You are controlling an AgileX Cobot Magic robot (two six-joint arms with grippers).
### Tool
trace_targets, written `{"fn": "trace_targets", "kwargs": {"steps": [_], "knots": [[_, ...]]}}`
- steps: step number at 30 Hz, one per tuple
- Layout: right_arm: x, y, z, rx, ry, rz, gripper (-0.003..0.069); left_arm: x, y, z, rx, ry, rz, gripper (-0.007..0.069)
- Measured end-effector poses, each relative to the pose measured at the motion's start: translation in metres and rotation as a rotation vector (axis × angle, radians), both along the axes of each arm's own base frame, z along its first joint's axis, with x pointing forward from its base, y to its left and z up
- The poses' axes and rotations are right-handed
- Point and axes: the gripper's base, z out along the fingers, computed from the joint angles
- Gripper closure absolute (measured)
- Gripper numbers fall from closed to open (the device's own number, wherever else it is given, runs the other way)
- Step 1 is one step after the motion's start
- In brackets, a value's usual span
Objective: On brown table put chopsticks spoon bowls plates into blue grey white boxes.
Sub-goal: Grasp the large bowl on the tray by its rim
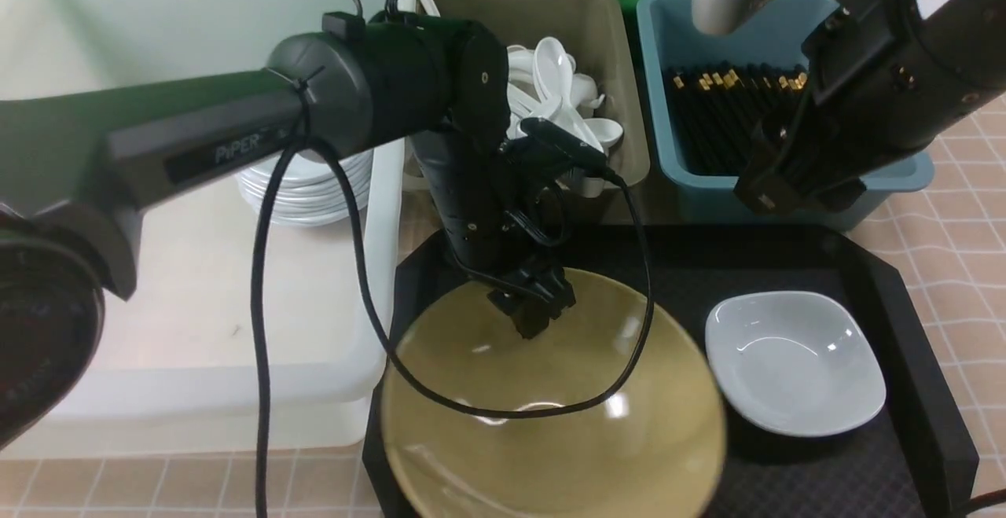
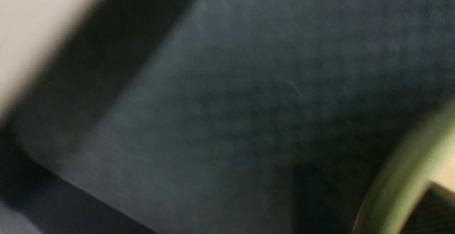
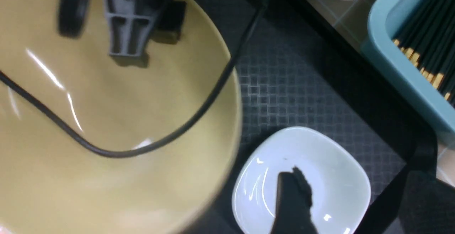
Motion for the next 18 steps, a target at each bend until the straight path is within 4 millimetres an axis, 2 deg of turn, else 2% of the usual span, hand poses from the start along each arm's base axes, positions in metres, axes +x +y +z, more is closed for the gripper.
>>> {"fn": "trace_targets", "kwargs": {"steps": [1, 2, 3, 9, 11, 12, 13, 14, 17, 18], "knots": [[0.000, 0.000, -0.002, -0.002, 0.003, 0.000, 0.0225, -0.002, -0.001, 0.001, -0.010, 0.025, 0.009, 0.0526], [0.000, 0.000, -0.002, -0.002, 0.003, 0.000, 0.0225, -0.002, 0.000, 0.001, -0.009, 0.027, 0.010, 0.0526], [0.000, 0.000, -0.006, -0.009, 0.012, 0.003, 0.0225, -0.005, -0.003, 0.005, -0.047, 0.054, 0.043, 0.0579], [-0.005, 0.001, -0.009, -0.013, 0.068, 0.042, 0.0243, -0.012, -0.002, 0.027, -0.079, 0.034, 0.060, 0.0616], [-0.012, 0.009, -0.010, 0.056, 0.127, 0.117, 0.0302, -0.022, 0.006, 0.065, -0.135, -0.049, 0.062, 0.0617], [-0.014, 0.011, -0.010, 0.071, 0.134, 0.148, 0.0326, -0.025, 0.010, 0.077, -0.143, -0.084, 0.063, 0.0617], [-0.015, 0.012, -0.010, 0.087, 0.142, 0.158, 0.0333, -0.026, 0.011, 0.080, -0.147, -0.090, 0.064, 0.0617], [-0.020, 0.018, -0.008, 0.130, 0.158, 0.225, 0.0392, -0.035, 0.020, 0.103, -0.179, -0.126, 0.081, 0.0617], [-0.031, 0.032, 0.002, 0.191, 0.144, 0.367, 0.0518, -0.060, 0.047, 0.151, -0.252, -0.214, 0.119, 0.0618], [-0.033, 0.033, 0.003, 0.192, 0.139, 0.379, 0.0526, -0.062, 0.048, 0.154, -0.258, -0.223, 0.119, 0.0618]]}}
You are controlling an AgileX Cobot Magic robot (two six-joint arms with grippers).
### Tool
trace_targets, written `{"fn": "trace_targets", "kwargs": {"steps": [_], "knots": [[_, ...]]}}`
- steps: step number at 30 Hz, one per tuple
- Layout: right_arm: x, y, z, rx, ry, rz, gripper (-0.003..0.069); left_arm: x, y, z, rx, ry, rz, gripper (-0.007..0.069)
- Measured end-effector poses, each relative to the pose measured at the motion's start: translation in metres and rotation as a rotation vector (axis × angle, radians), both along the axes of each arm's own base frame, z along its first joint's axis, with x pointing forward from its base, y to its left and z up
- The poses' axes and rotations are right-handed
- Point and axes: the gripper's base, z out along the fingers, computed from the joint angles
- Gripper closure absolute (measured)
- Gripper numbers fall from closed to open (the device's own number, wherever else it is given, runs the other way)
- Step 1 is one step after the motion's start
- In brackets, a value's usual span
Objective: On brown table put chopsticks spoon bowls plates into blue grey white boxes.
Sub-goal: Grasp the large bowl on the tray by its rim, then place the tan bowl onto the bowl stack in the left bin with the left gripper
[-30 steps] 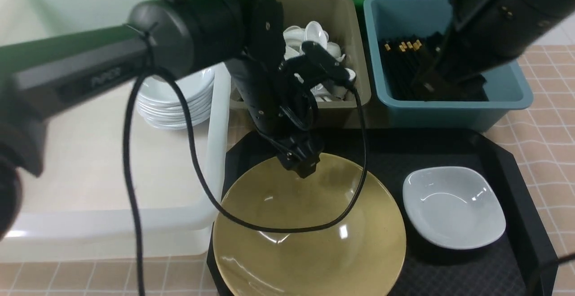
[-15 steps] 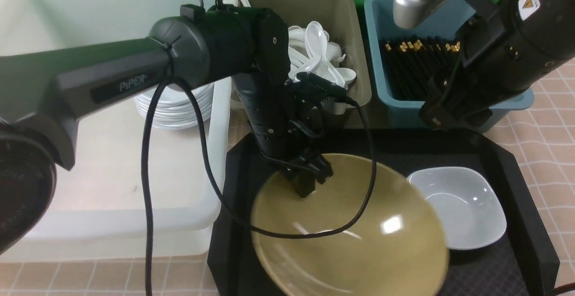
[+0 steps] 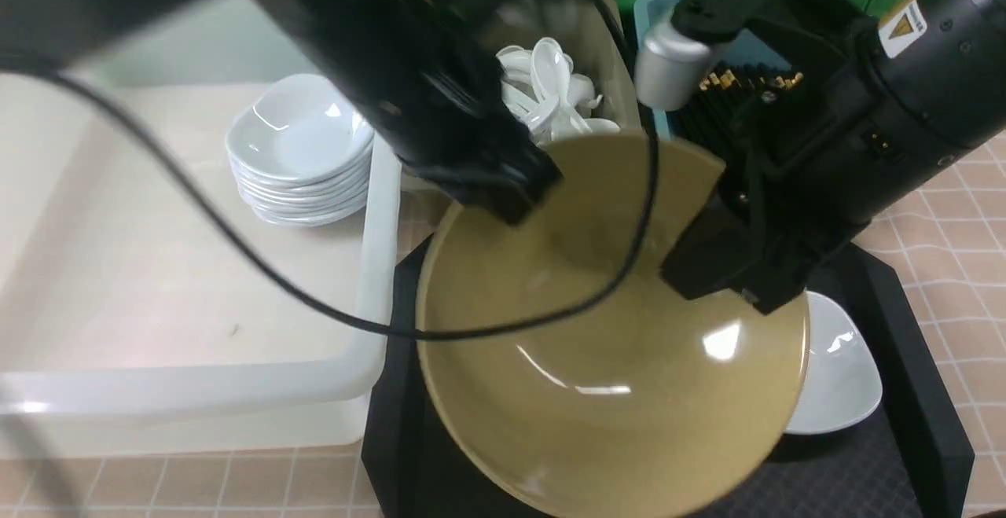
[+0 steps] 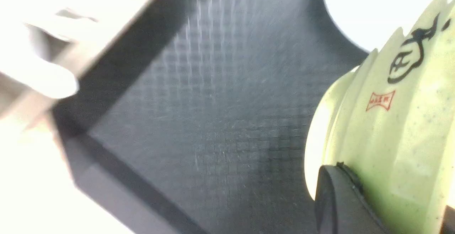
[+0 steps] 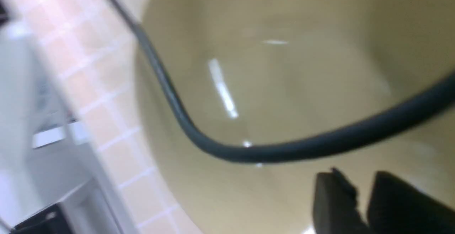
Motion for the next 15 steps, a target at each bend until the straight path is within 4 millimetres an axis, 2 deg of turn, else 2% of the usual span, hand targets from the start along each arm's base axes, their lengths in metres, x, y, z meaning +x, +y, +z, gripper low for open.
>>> {"fn": "trace_targets", "kwargs": {"steps": [1, 2, 4, 5, 6, 7, 10, 11, 12, 14, 15], "knots": [[-0.005, 0.007, 0.007, 0.019, -0.021, 0.043, 0.0579, -0.013, 0.017, 0.018, -0.028, -0.039, 0.030, 0.0618], [-0.010, 0.012, 0.013, 0.032, -0.044, 0.071, 0.0600, -0.022, 0.032, 0.028, -0.045, -0.061, 0.066, 0.0618], [-0.016, 0.022, 0.028, 0.068, -0.100, 0.108, 0.0620, -0.036, 0.061, 0.040, -0.064, -0.092, 0.158, 0.0618], [-0.021, 0.029, 0.035, 0.087, -0.132, 0.135, 0.0621, -0.045, 0.083, 0.044, -0.067, -0.108, 0.240, 0.0618], [-0.024, 0.034, 0.042, 0.103, -0.158, 0.153, 0.0621, -0.050, 0.099, 0.045, -0.063, -0.116, 0.315, 0.0618], [-0.030, 0.043, 0.049, 0.119, -0.194, 0.185, 0.0621, -0.056, 0.127, 0.041, -0.050, -0.124, 0.446, 0.0618], [-0.036, 0.063, 0.057, 0.133, -0.255, 0.238, 0.0621, -0.071, 0.182, 0.032, -0.023, -0.169, 0.738, 0.0618], [-0.038, 0.066, 0.058, 0.133, -0.257, 0.246, 0.0621, -0.071, 0.186, 0.030, -0.020, -0.167, 0.756, 0.0618], [-0.039, 0.076, 0.059, 0.133, -0.277, 0.266, 0.0621, -0.075, 0.210, 0.023, -0.015, -0.173, 0.883, 0.0618], [-0.040, 0.096, 0.055, 0.124, -0.276, 0.298, 0.0621, -0.076, 0.241, 0.011, -0.042, -0.158, 1.044, 0.0618], [-0.042, 0.102, 0.054, 0.125, -0.277, 0.312, 0.0621, -0.075, 0.248, 0.007, -0.056, -0.153, 1.080, 0.0618]]}}
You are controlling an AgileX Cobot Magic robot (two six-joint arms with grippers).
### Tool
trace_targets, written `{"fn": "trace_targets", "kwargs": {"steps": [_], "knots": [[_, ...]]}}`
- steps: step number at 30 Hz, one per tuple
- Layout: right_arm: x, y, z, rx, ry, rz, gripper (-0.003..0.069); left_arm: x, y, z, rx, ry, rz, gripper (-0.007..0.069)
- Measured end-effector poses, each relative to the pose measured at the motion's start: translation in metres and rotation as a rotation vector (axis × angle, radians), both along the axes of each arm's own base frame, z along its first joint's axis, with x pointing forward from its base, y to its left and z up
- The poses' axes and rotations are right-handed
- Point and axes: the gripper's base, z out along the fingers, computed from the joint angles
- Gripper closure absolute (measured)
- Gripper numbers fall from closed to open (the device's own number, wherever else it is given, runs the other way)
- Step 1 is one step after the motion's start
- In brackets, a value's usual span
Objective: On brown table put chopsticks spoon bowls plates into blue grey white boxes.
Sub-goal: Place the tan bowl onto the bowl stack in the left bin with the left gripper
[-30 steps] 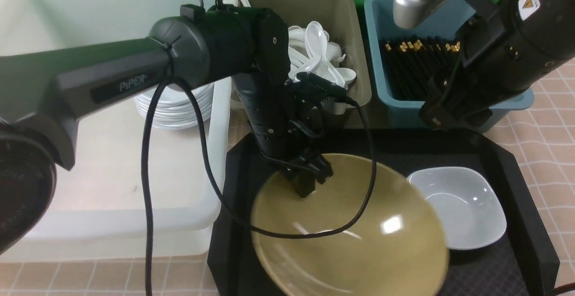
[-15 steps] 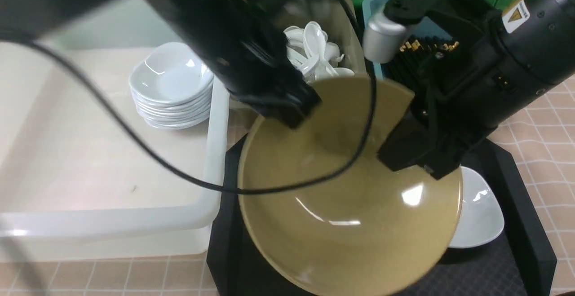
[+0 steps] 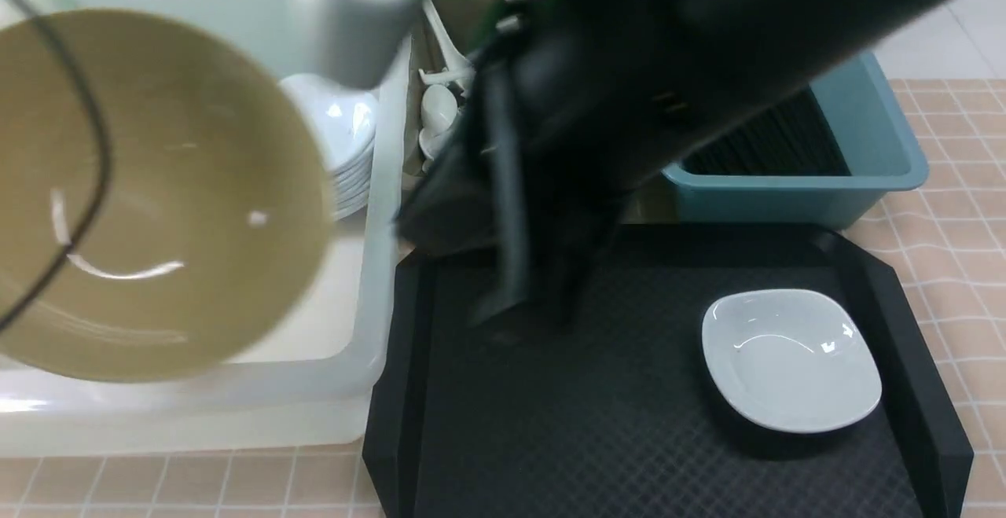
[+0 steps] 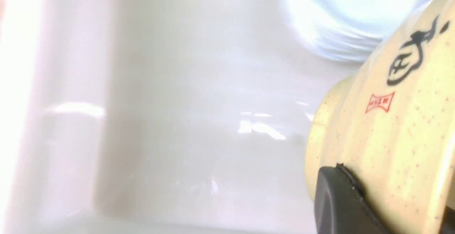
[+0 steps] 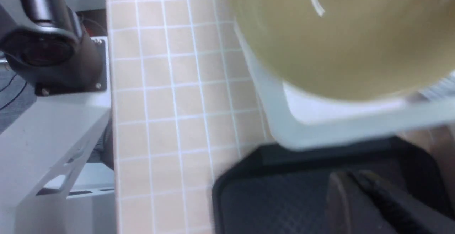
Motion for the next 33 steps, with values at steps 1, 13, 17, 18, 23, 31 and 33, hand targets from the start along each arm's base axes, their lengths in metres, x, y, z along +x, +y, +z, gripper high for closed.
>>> {"fn": "trace_targets", "kwargs": {"steps": [1, 13, 17, 18, 23, 31, 33], "knots": [[-0.001, 0.009, -0.004, -0.009, 0.006, 0.017, 0.0621, 0.003, 0.014, -0.007, -0.037, -0.012, 0.061, 0.0618], [-0.006, 0.016, -0.016, -0.142, 0.020, 0.057, 0.0620, 0.061, 0.075, -0.088, -0.223, 0.116, 0.166, 0.0616], [-0.005, 0.015, -0.016, -0.151, 0.008, 0.052, 0.0617, 0.070, 0.081, -0.107, -0.241, 0.169, 0.160, 0.0595], [-0.004, 0.014, -0.016, -0.159, -0.004, 0.047, 0.0617, 0.071, 0.082, -0.110, -0.239, 0.179, 0.157, 0.0585], [0.004, 0.009, -0.017, -0.222, -0.089, 0.011, 0.0613, 0.072, 0.084, -0.113, -0.215, 0.184, 0.139, 0.0498], [0.016, 0.001, -0.017, -0.266, -0.145, -0.041, 0.0611, 0.069, 0.086, -0.098, -0.161, 0.198, 0.106, 0.0240], [0.027, -0.007, -0.017, -0.263, -0.130, -0.095, 0.0610, 0.067, 0.084, -0.071, -0.120, 0.159, 0.087, 0.0177]]}}
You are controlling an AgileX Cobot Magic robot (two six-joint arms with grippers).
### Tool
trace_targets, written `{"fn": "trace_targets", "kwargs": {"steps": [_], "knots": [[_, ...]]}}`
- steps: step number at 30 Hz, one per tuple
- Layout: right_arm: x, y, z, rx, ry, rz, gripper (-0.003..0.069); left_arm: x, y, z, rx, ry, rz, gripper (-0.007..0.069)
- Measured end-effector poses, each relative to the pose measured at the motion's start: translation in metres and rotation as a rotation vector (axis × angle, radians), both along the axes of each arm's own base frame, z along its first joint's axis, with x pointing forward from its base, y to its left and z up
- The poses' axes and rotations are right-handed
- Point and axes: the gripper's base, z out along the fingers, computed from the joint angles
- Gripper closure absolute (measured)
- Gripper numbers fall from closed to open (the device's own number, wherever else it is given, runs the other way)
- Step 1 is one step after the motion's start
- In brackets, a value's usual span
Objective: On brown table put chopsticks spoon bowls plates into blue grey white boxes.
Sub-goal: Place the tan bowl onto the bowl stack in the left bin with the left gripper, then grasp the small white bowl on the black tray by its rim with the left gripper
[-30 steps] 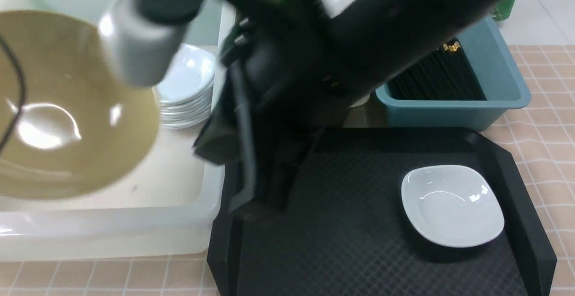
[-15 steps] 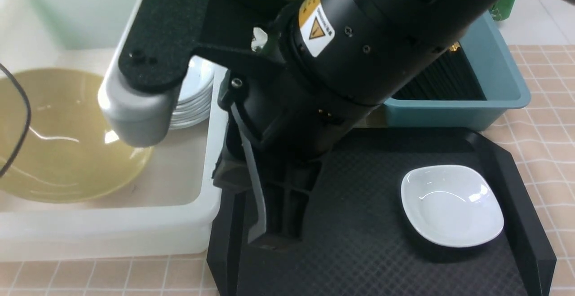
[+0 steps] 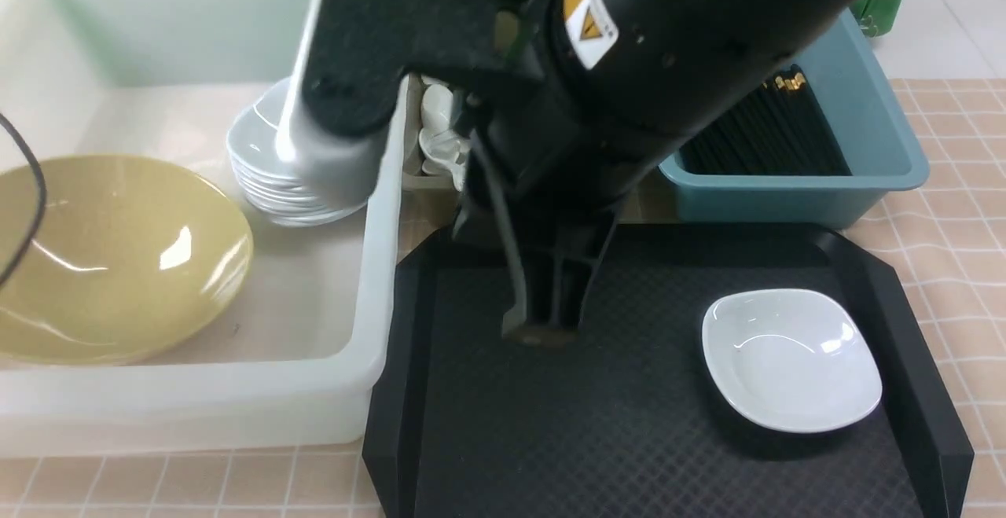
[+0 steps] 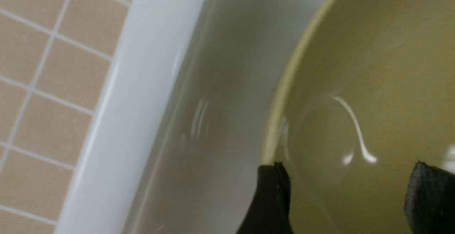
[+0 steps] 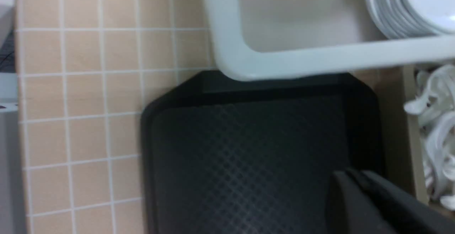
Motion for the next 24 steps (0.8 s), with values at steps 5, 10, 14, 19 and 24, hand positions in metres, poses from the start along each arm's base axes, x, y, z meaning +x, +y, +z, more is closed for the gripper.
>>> {"fn": "trace_targets", "kwargs": {"steps": [5, 10, 14, 19, 24], "knots": [[0.023, -0.020, 0.000, 0.012, 0.012, -0.124, 0.0611, -0.009, -0.009, 0.058, 0.012, -0.094, 0.034, 0.0144], [0.052, -0.049, 0.000, 0.034, 0.030, -0.291, 0.0611, -0.007, -0.074, 0.111, -0.069, -0.214, -0.162, 0.0146], [0.069, -0.075, 0.000, 0.064, 0.050, -0.442, 0.0610, 0.003, -0.160, 0.115, -0.094, -0.224, -0.499, 0.0155], [0.057, -0.115, 0.002, 0.082, 0.069, -0.564, 0.0610, 0.019, -0.264, 0.083, -0.085, -0.165, -0.822, 0.0172], [0.016, -0.158, 0.003, 0.108, 0.075, -0.662, 0.0610, 0.027, -0.365, 0.028, -0.092, -0.065, -1.065, 0.0172]]}}
